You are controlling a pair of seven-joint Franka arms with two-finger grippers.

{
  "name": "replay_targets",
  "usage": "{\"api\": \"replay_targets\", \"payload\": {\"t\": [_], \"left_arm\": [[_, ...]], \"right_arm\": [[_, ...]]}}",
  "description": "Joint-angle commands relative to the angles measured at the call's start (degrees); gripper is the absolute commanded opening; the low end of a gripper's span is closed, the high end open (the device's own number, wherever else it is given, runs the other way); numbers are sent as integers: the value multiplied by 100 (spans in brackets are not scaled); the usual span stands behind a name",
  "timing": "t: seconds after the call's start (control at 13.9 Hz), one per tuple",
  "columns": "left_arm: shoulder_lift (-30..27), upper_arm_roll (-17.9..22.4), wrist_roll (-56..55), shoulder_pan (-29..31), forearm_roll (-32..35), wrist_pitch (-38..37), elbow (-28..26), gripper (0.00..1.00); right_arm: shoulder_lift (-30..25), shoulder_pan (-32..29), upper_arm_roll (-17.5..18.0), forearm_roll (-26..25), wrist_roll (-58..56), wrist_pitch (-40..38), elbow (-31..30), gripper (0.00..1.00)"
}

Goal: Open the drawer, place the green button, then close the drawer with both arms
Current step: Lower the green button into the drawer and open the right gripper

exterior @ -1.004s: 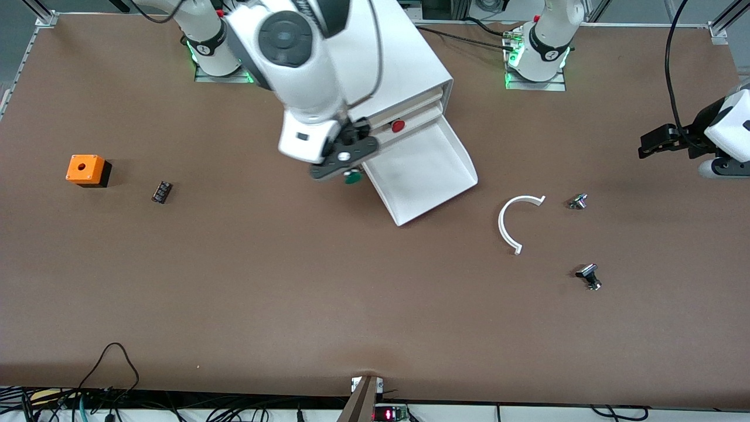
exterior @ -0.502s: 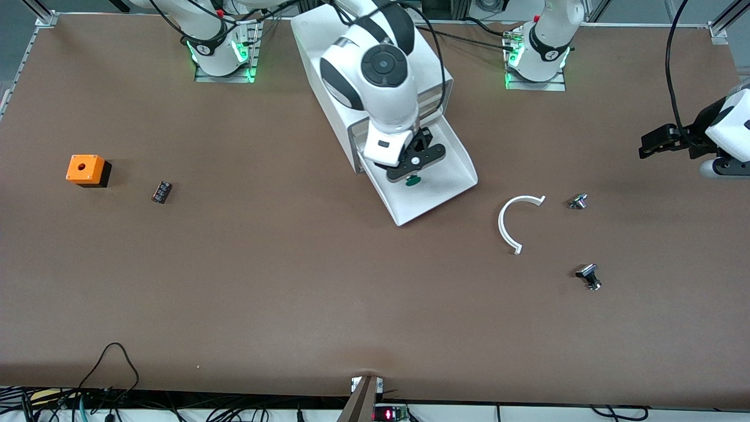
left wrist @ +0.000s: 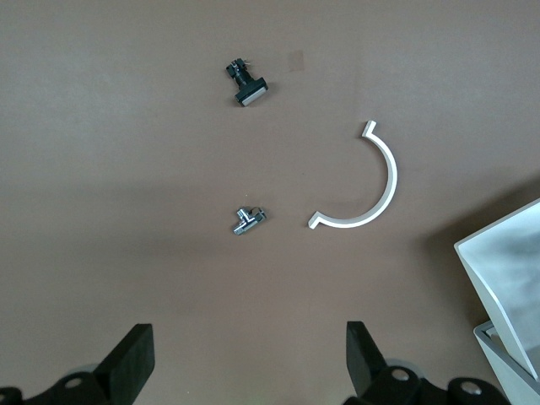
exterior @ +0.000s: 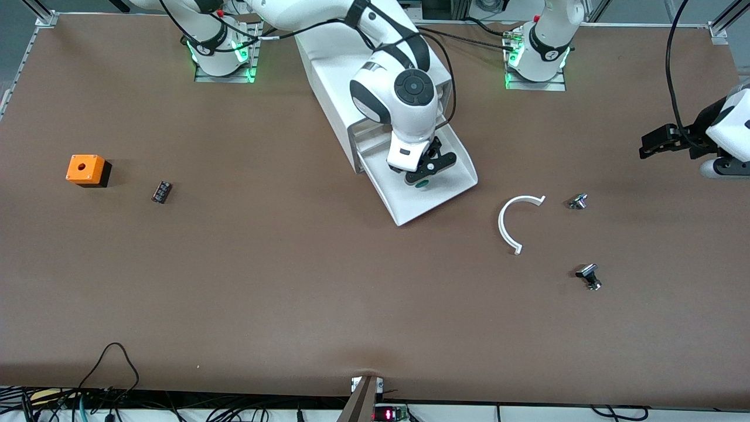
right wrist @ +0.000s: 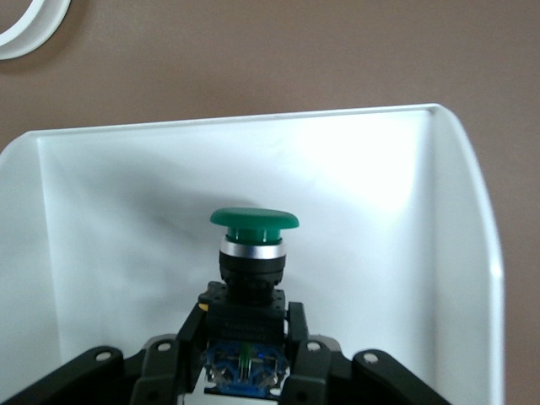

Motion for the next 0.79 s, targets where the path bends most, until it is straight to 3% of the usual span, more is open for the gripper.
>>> {"api": "replay_targets", "payload": {"t": [0.0,0.14,0.22,0.29,0.72], "left_arm": [[48,1,20,-1,60,4,122,100],[48,1,20,-1,60,4,122,100],[48,1,20,-1,60,4,122,100],[48,1,20,-1,69,4,183,100],[161,10,11,16,69,-14,341,100]], "right_arm": [[-64,87,-60,-81,197,455,-302,0],[-2,87,-60,-81,233,553,-320,0],[-2,87,-60,-29,242,545,-303,16],[-11,87,-60,-37,381,536,-303,99],[-177,-140,-104,-134,164,-16,-224,100]]}}
